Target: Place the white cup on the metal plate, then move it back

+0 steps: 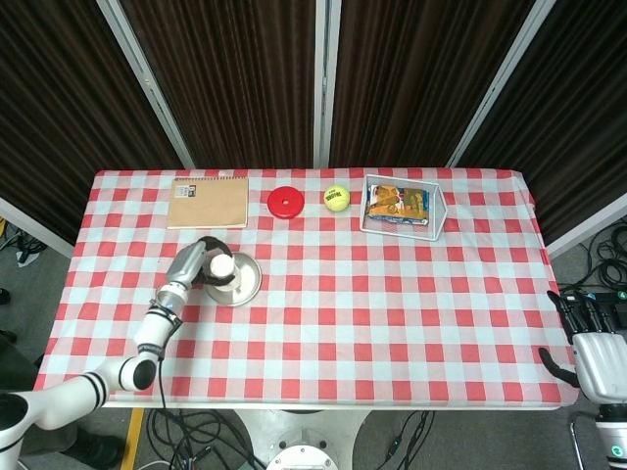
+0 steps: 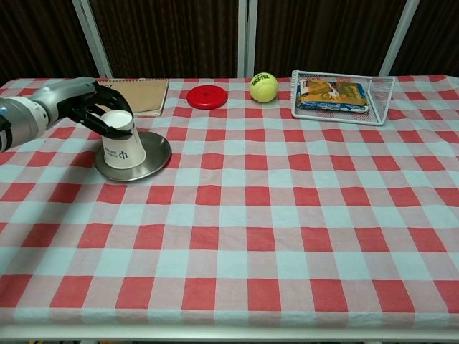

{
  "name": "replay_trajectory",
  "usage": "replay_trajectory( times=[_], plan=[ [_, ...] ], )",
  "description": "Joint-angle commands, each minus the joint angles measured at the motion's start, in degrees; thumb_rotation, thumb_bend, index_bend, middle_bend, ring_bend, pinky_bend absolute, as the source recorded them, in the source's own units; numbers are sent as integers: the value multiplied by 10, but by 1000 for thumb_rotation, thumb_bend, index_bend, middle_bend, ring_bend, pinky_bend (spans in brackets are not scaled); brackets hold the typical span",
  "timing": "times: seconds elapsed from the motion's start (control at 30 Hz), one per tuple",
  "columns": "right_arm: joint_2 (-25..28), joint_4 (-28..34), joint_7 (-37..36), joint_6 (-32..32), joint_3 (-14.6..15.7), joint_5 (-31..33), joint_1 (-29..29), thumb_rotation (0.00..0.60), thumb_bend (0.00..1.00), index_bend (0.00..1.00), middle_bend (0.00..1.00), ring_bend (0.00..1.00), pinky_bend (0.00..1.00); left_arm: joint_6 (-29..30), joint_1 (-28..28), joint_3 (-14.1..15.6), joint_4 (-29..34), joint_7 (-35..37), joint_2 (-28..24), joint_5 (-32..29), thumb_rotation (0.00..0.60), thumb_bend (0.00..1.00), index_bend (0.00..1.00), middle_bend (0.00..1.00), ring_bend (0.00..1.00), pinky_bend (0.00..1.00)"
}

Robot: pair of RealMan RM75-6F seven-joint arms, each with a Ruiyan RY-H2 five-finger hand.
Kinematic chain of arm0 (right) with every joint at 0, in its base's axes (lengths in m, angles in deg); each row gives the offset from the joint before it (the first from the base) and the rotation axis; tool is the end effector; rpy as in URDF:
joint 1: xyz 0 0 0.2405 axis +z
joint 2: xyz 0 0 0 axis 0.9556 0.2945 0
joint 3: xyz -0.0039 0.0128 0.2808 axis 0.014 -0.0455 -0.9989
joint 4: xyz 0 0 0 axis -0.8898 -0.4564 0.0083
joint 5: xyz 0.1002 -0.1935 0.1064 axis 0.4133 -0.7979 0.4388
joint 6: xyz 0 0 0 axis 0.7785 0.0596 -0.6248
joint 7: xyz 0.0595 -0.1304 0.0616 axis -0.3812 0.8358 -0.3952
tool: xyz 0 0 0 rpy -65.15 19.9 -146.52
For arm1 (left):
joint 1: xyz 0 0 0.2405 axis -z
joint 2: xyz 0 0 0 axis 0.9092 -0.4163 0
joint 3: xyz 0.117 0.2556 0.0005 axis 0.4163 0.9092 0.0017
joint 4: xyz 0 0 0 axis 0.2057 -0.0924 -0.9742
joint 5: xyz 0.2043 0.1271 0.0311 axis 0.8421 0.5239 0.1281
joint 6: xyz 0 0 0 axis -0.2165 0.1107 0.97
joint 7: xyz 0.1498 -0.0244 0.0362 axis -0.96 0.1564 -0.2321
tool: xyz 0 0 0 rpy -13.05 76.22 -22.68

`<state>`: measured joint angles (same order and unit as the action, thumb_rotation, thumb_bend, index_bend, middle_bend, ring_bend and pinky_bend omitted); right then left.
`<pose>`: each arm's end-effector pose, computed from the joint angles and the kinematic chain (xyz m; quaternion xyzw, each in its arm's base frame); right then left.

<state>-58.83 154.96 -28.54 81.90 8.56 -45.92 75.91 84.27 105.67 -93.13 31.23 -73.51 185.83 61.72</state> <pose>-0.3651 -0.1817 0.1590 0.6177 -0.3705 0.3681 0.5880 -0.2291 0.4217 -0.0712 -0.5604 -0.6188 -0.4190 0.3569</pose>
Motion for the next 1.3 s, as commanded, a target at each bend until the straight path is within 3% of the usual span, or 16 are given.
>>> replay_trajectory(
  times=[0.03,0.23,0.43,0.7,0.9,0.97,1.13,1.3],
  plan=[
    [0,2,2,-1,0,0,1,600,221,12,168,0,101,-1,-10,8,49,29,-20,28,600,364,504,305,131,175],
    [2,5,3,4,-2,0,-1,600,221,11,168,0,101,-6,-14,14,85,64,-46,63,600,364,504,305,131,168],
    [2,6,4,7,-2,-2,-2,600,221,12,168,0,101,23,-22,-11,67,87,-59,50,600,364,504,304,132,167],
    [-1,2,0,6,-1,-2,-2,600,221,11,168,0,101,21,-17,-28,-48,55,-23,-19,600,364,499,305,131,167],
    [-1,4,2,8,0,-3,-3,600,221,11,168,0,101,9,-11,-27,-118,49,16,-30,600,358,455,305,131,165],
    [-1,5,4,10,0,-3,-4,600,221,11,168,0,101,5,-10,-28,-127,54,21,-29,600,335,408,301,132,165],
    [0,3,1,15,1,-4,-7,600,221,12,168,0,101,31,-18,-25,-127,55,22,-8,600,239,143,241,101,135],
    [1,-4,-12,18,-2,0,-10,600,222,13,168,0,101,97,-51,-11,-82,51,-11,30,600,204,82,189,86,119]
  ],
)
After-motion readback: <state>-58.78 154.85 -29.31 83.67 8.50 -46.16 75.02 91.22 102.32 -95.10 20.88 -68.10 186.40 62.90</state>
